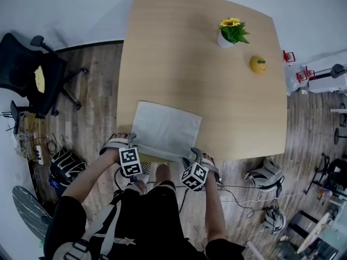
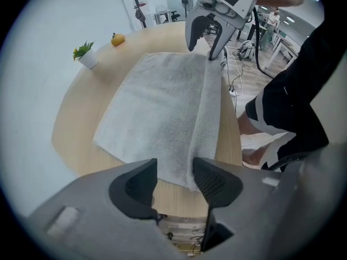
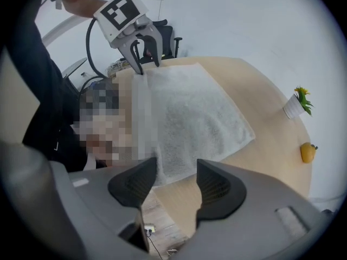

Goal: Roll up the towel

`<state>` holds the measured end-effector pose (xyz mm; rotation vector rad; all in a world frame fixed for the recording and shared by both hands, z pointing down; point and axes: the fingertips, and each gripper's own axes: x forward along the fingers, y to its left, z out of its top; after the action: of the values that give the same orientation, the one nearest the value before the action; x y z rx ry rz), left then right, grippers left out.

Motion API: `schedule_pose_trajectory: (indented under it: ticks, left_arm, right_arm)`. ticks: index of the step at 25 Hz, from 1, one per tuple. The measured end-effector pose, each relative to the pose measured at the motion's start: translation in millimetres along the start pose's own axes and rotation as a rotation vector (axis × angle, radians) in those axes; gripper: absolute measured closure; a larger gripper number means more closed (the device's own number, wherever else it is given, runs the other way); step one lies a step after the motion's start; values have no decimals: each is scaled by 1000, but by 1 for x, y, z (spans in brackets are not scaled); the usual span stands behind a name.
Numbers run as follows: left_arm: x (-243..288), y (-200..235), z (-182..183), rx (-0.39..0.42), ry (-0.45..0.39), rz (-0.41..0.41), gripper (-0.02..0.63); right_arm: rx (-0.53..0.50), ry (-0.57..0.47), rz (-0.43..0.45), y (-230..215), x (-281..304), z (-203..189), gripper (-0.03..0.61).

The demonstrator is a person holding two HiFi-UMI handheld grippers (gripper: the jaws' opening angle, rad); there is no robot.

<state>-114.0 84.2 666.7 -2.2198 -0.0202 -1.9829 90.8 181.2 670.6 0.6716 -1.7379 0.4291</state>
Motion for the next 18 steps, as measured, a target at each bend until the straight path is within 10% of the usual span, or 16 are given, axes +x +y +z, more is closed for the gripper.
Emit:
schedule_pose_trajectory:
  ticks: [18]
  left_arm:
    - [-40, 7, 10, -8, -76, 154, 377]
  right_arm:
    - [-17, -54, -157, -1, -35, 6, 341]
